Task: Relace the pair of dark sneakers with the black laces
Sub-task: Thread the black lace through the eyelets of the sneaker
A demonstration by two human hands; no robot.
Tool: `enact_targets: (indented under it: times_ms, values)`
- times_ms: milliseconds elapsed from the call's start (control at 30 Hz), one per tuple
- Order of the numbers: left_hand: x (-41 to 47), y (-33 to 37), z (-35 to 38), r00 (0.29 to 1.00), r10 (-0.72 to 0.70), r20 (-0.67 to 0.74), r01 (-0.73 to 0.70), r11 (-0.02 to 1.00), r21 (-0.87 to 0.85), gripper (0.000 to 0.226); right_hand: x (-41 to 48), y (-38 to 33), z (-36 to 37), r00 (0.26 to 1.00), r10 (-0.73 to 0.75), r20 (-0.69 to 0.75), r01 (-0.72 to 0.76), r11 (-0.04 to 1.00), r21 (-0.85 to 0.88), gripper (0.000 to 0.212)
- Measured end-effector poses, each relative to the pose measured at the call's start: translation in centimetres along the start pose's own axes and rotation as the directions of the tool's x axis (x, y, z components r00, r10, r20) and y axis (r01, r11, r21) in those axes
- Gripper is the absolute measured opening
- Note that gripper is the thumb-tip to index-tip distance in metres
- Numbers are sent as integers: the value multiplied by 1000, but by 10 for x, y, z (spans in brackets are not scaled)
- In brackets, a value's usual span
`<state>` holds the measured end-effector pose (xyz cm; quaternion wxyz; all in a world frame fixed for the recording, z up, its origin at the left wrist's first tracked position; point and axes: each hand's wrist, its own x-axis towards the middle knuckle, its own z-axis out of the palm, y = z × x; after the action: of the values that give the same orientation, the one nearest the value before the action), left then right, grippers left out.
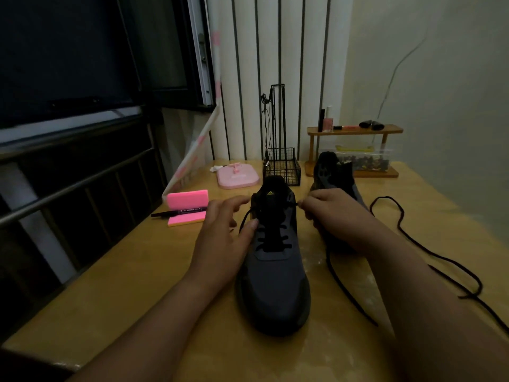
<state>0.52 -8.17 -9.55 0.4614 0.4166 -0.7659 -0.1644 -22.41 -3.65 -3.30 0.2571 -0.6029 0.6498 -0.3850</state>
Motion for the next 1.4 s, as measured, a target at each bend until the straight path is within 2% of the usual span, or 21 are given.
enact_targets:
  times_ms: [67,267,333,433,567,667,767,867,900,1000,1033,1100,1167,1233,1300,1400]
  values:
    - [8,7,-6,991,126,40,-128,990,62,36,1,0,1,1000,-21,16,21,1000,0,35]
    - [25,22,-10,926,353,132,-376,882,284,8,2,3,3,997,-67,28,67,998,-9,37]
    - [28,27,-11,923,354,153,-385,868,312,1,2,5,4,997,-69,26,69,997,-13,38]
    - [32,30,-12,935,306,180,-350,883,313,8,2,7,3,997,-65,38,66,998,-14,40]
    - [47,37,-12,934,316,166,-356,870,343,8,0,5,3,995,-49,89,47,999,18,42]
    - [54,41,-7,940,310,140,-340,855,392,4,-2,2,-6,997,-21,79,13,995,96,40]
    - [46,45,-4,949,304,86,-315,891,325,20,-4,0,-18,999,4,38,-12,978,208,33]
    - [34,47,0,941,281,188,-334,863,380,28,-6,-1,-24,991,8,136,-55,938,344,38]
    - [30,48,-1,948,265,176,-314,871,378,27,-7,-2,-25,983,0,181,-71,921,384,41]
    - [12,66,-2,950,303,-67,-281,931,234,11,-10,-6,-28,970,-42,240,-92,848,521,42]
    - [3,79,-1,961,269,-73,-254,953,164,12,-10,-7,-28,969,-58,239,-90,820,565,41]
    - [-12,105,8,989,108,104,-110,994,19,23,-10,-8,-27,965,-88,249,-79,803,591,38]
    - [-16,118,21,965,-57,258,79,994,-74,33,-11,-11,-25,958,-83,275,-93,818,568,36]
    - [-12,120,30,951,-156,266,205,964,-169,32,-13,-14,-22,950,-83,303,-98,837,538,34]
    - [-6,121,30,949,-230,214,287,912,-294,19,-13,-16,-20,951,-85,299,-85,854,513,33]
    - [-2,124,25,945,-247,213,316,857,-408,16,-10,-15,-18,968,-56,244,-78,857,509,35]
